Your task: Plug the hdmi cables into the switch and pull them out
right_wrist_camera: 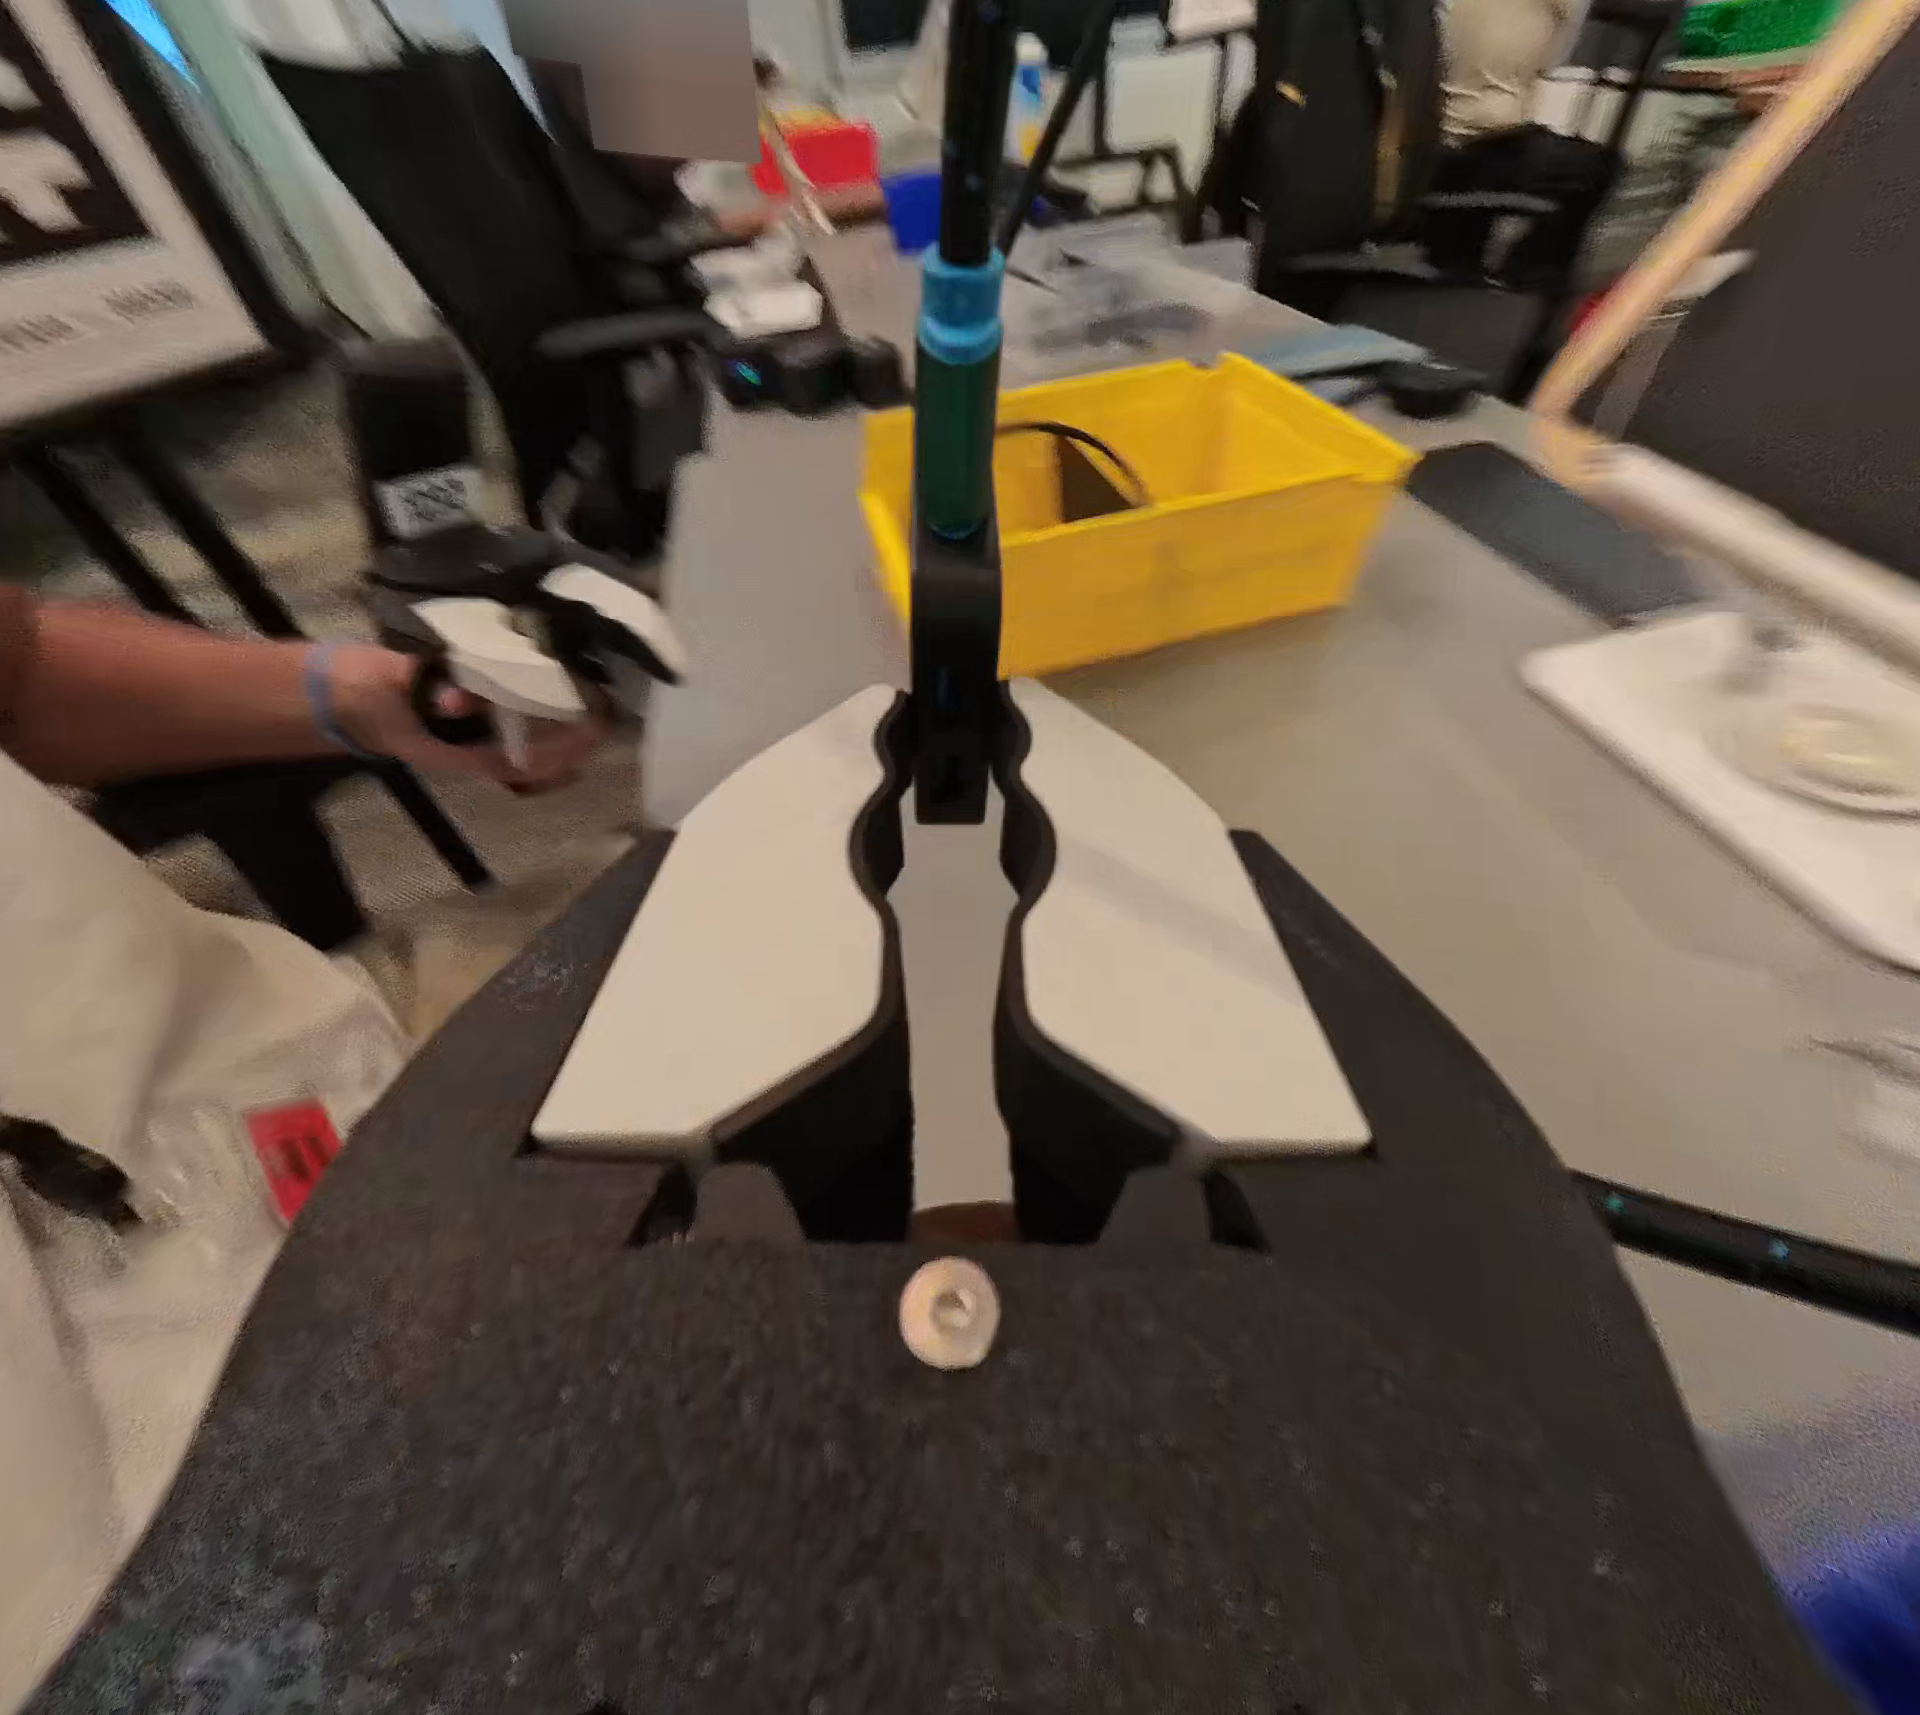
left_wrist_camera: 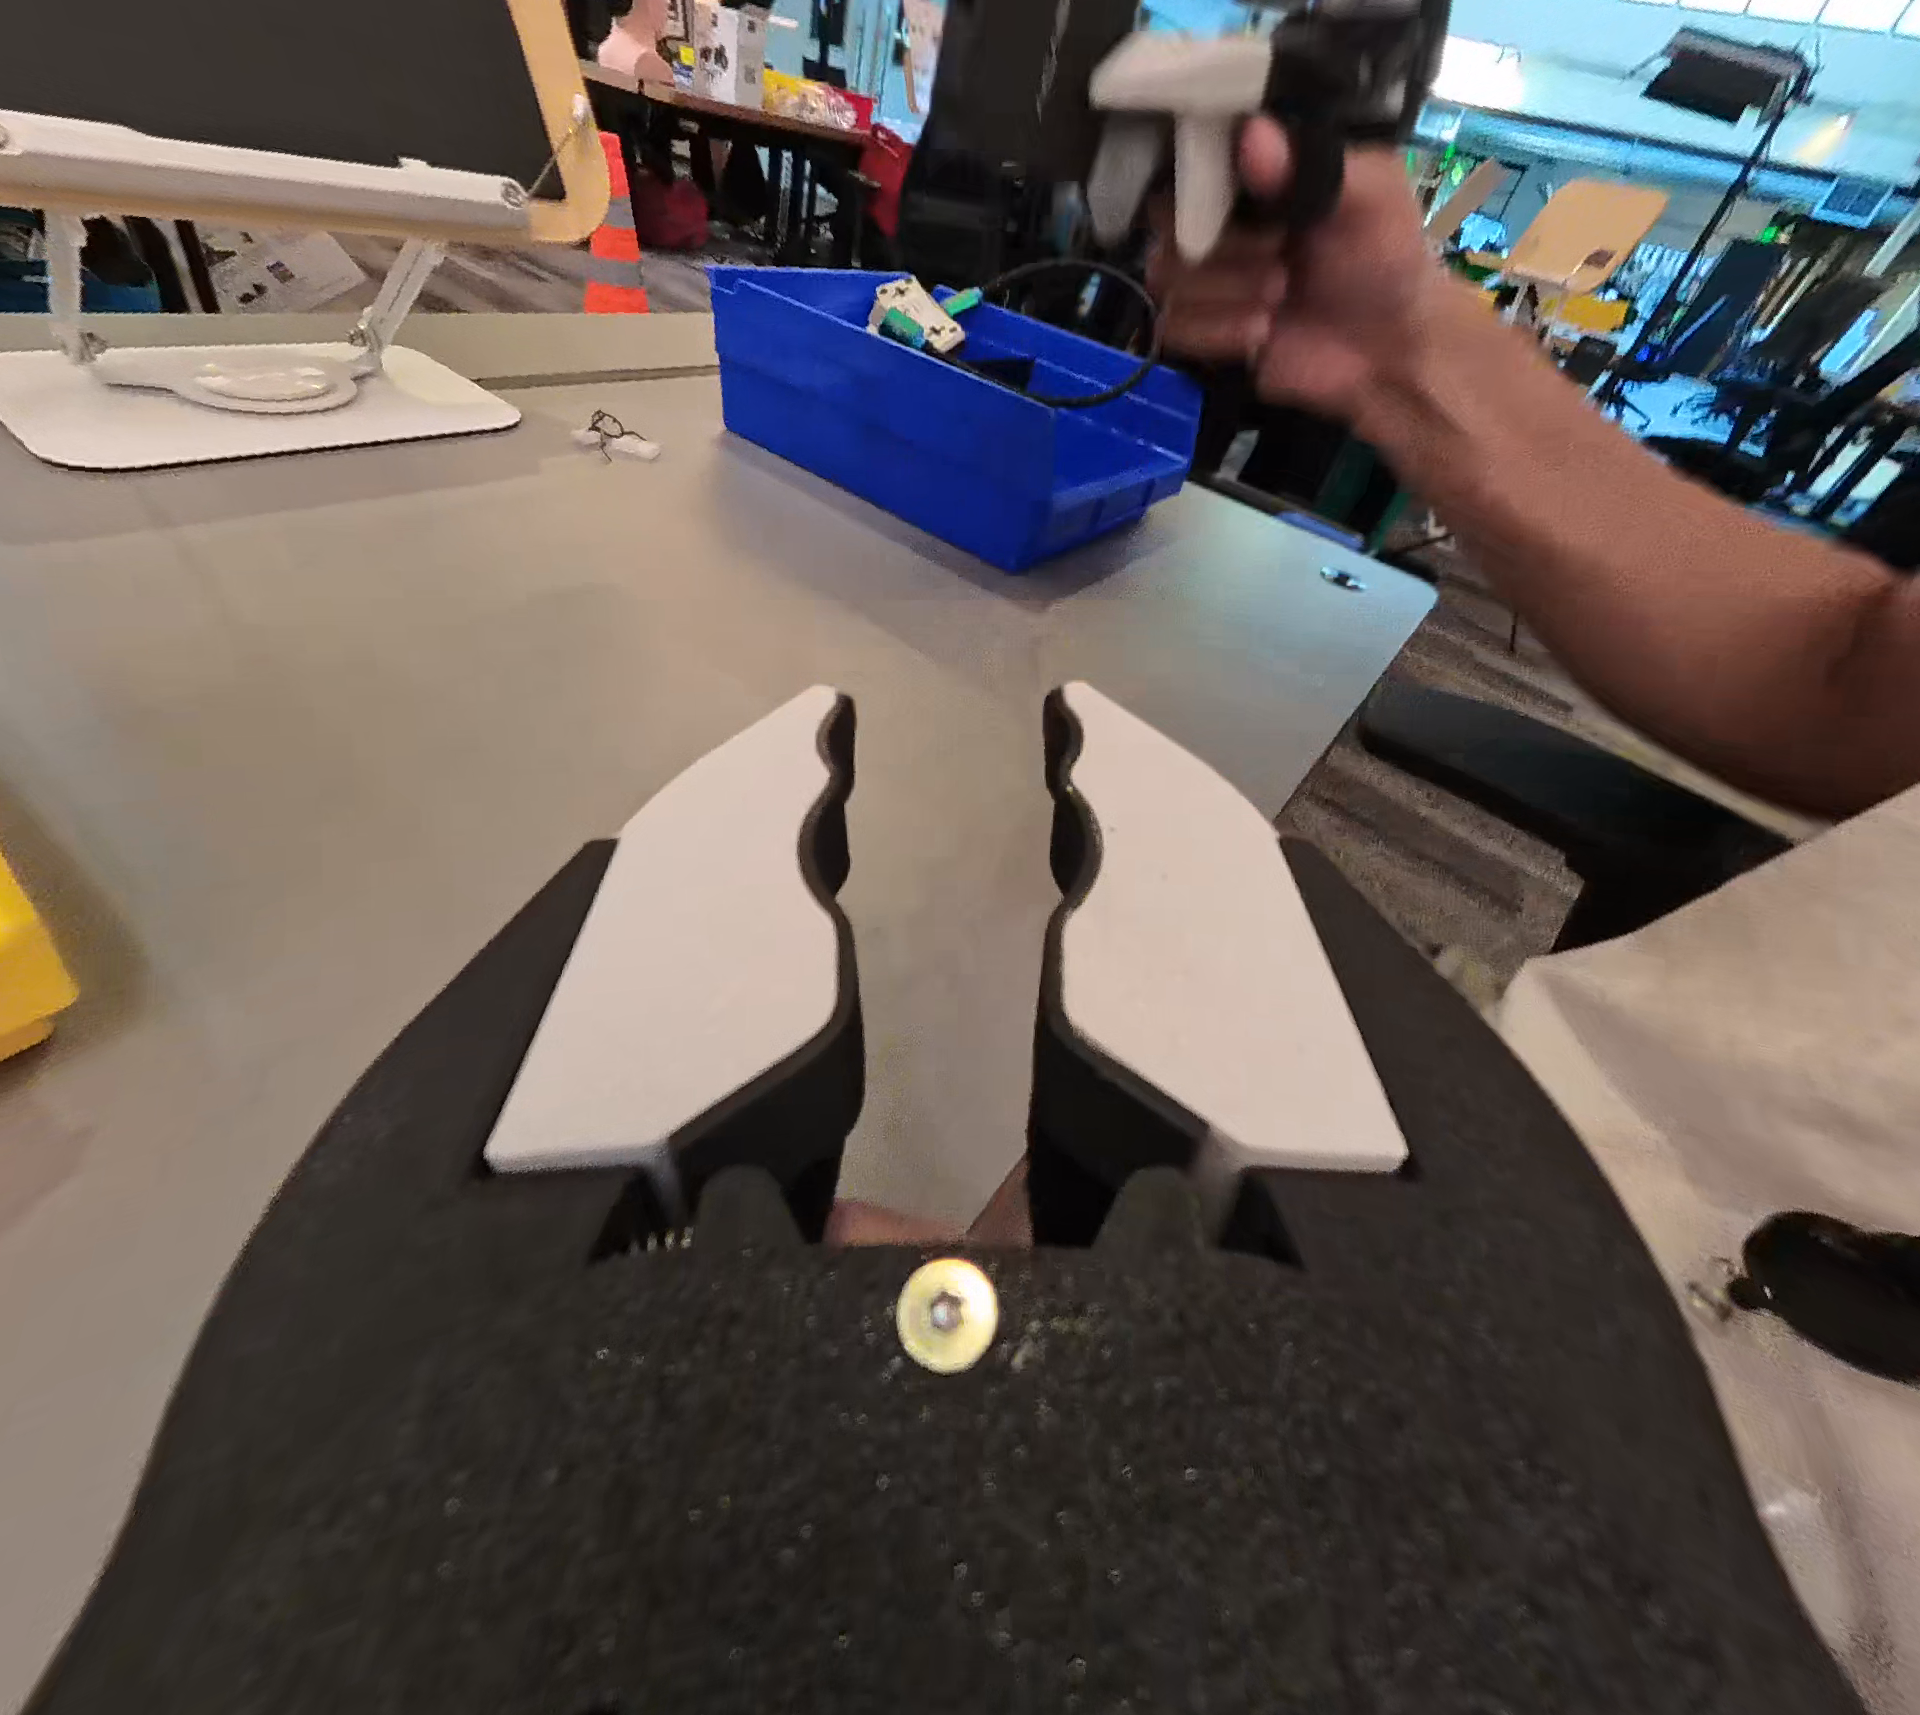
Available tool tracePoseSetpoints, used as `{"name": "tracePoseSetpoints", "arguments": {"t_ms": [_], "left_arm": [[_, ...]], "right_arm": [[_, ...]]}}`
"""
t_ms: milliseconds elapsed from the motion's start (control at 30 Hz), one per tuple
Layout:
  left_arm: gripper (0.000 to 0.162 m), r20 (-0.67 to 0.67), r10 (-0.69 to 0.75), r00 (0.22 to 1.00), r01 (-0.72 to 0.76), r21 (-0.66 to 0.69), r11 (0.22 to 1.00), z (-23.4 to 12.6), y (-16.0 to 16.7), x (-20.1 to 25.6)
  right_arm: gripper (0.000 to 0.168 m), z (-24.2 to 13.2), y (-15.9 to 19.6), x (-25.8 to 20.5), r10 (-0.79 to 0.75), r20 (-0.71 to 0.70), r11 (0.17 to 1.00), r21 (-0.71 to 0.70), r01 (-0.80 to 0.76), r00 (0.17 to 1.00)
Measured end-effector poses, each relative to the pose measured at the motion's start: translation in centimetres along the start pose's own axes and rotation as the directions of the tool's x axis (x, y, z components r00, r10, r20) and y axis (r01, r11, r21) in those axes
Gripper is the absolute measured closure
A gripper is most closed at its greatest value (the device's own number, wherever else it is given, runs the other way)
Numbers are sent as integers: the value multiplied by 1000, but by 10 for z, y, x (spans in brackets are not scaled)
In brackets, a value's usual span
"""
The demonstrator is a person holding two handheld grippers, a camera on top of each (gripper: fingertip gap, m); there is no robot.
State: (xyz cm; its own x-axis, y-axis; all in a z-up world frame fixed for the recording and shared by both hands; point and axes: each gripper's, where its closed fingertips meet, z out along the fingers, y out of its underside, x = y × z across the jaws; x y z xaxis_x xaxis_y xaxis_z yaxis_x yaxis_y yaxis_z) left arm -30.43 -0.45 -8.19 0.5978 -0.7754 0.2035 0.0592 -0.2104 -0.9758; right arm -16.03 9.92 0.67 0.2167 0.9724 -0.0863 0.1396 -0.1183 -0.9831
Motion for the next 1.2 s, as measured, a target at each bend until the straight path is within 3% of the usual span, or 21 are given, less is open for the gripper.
{"name": "tracePoseSetpoints", "arguments": {"t_ms": [100, 167, 267, 400, 500, 600, 667, 733, 833, 900, 1033, 1100, 1200], "left_arm": [[134, -5, 41, 999, -41, -44, 998, 2, 7, 3], [134, 3, 64, 998, -64, -62, 996, 4, 10, 4], [134, -15, 77, 997, -78, -81, 994, 7, 13, 9], [135, -5, 128, 992, -128, -127, 984, 8, 21, 10], [135, 3, 162, 987, -160, -142, 977, 8, 24, 8], [136, 2, 152, 988, -150, -151, 977, 8, 27, 7], [136, -1, 140, 990, -139, -156, 978, 8, 28, 6], [136, 1, 138, 990, -136, -163, 977, 8, 29, 5], [136, 11, 139, 990, -135, -169, 976, 6, 30, 3], [136, 21, 141, 990, -136, -171, 976, 2, 30, 1], [134, 88, 173, 981, -156, -176, 972, -8, 29, -11], [134, 139, 183, 973, -158, -173, 972, -15, 27, -20], [134, 246, 174, 954, -140, -149, 979, -32, 18, -42]], "right_arm": [[155, -55, -23, 63, -127, -148, 976, -197, 96, 981], [155, -87, -21, 114, -158, -215, 939, -334, 79, 964], [154, -126, 9, 191, -106, -313, 872, -486, -64, 944], [154, -155, 69, 260, 66, -463, 801, -504, -323, 884], [154, -156, 119, 279, 216, -541, 681, -513, -523, 813], [153, -152, 151, 291, 194, -594, 577, -574, -580, 781], [153, -151, 172, 290, 152, -609, 442, -662, -605, 778], [154, -140, 175, 284, 186, -581, 366, -708, -604, 793], [150, -146, 174, 293, 64, -565, 299, -775, -556, 822], [141, -157, 158, 297, -4, -561, 296, -791, -535, 828], [133, -184, 104, 287, -64, -579, 369, -770, -520, 813], [131, -197, 71, 272, -117, -594, 457, -744, -488, 796], [135, -206, 31, 233, -161, -658, 657, -627, -418, 736]]}}
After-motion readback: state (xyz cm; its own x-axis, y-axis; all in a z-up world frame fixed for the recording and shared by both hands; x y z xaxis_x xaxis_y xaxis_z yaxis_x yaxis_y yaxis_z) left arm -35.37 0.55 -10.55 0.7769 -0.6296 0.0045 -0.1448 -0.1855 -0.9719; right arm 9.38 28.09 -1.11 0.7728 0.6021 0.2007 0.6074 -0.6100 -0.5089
